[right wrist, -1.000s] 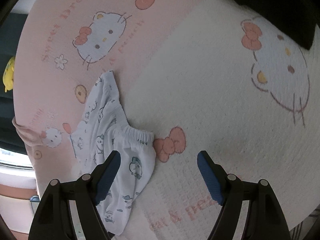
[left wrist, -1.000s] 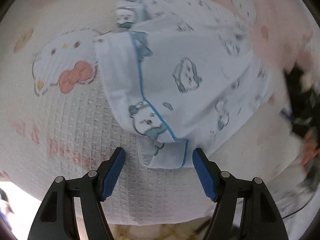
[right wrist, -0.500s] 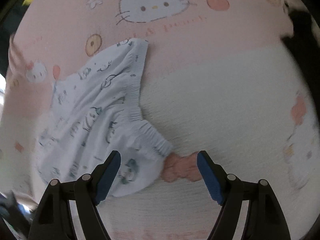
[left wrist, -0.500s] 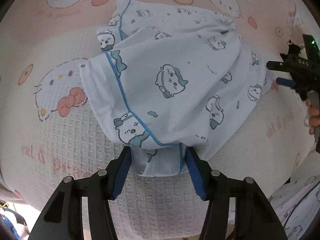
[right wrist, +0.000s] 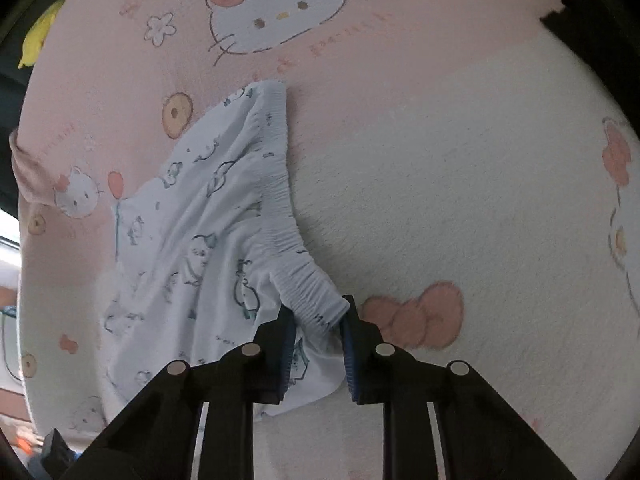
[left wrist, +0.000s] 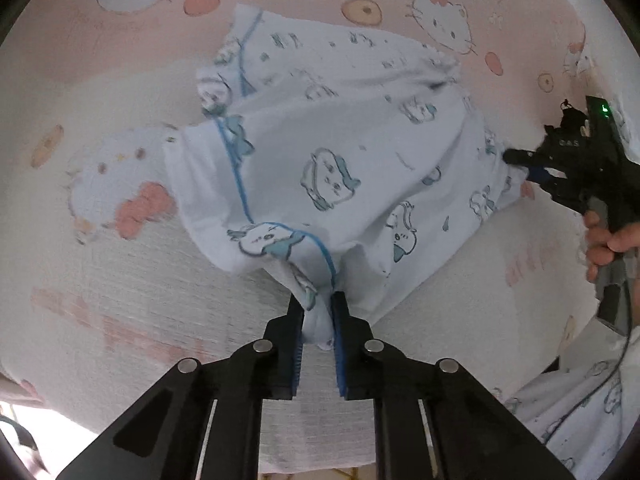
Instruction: Fold clothes
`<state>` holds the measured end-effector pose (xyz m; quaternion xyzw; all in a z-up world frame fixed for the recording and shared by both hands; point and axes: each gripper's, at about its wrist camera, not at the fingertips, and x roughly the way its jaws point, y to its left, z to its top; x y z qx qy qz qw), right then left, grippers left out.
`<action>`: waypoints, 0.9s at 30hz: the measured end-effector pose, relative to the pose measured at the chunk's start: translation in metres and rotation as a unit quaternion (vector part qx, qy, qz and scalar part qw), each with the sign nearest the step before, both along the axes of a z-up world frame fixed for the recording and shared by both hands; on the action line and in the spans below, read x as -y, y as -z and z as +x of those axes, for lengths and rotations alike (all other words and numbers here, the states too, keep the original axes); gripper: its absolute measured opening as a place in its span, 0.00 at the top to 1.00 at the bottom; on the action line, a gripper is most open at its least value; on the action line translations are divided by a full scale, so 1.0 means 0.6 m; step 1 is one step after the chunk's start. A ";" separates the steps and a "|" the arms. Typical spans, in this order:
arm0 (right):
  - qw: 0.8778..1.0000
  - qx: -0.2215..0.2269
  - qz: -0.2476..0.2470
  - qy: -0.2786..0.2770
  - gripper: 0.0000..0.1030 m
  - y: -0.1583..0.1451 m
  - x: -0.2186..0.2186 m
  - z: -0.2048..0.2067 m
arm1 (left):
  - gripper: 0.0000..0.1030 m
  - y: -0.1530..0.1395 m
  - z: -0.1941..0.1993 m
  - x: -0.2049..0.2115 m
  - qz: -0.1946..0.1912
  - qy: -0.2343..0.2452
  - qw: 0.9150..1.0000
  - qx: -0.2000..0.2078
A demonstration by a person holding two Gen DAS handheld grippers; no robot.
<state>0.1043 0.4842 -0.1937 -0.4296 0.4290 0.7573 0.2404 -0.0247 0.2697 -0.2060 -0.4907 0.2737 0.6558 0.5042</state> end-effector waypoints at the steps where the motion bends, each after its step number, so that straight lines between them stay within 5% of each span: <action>1: 1.000 0.001 0.007 -0.007 0.82 -0.006 0.007 0.001 | 0.90 -0.005 -0.004 0.003 0.002 -0.002 1.000 -0.008; 6: 0.999 0.003 0.038 -0.038 0.84 -0.033 0.039 0.011 | 0.90 -0.018 -0.029 0.032 0.007 -0.029 0.999 0.017; 12: 1.000 -0.016 0.017 -0.014 0.84 -0.045 0.039 0.039 | 0.90 -0.012 -0.068 0.068 -0.002 -0.033 0.999 0.038; 21: 0.997 0.068 -0.021 -0.007 0.84 -0.010 0.035 0.067 | 0.89 0.027 -0.075 0.084 -0.044 -0.025 0.997 0.050; 27: 0.996 0.084 0.010 -0.023 0.84 -0.019 0.039 0.077 | 0.89 0.028 -0.076 0.087 -0.045 -0.027 0.998 0.036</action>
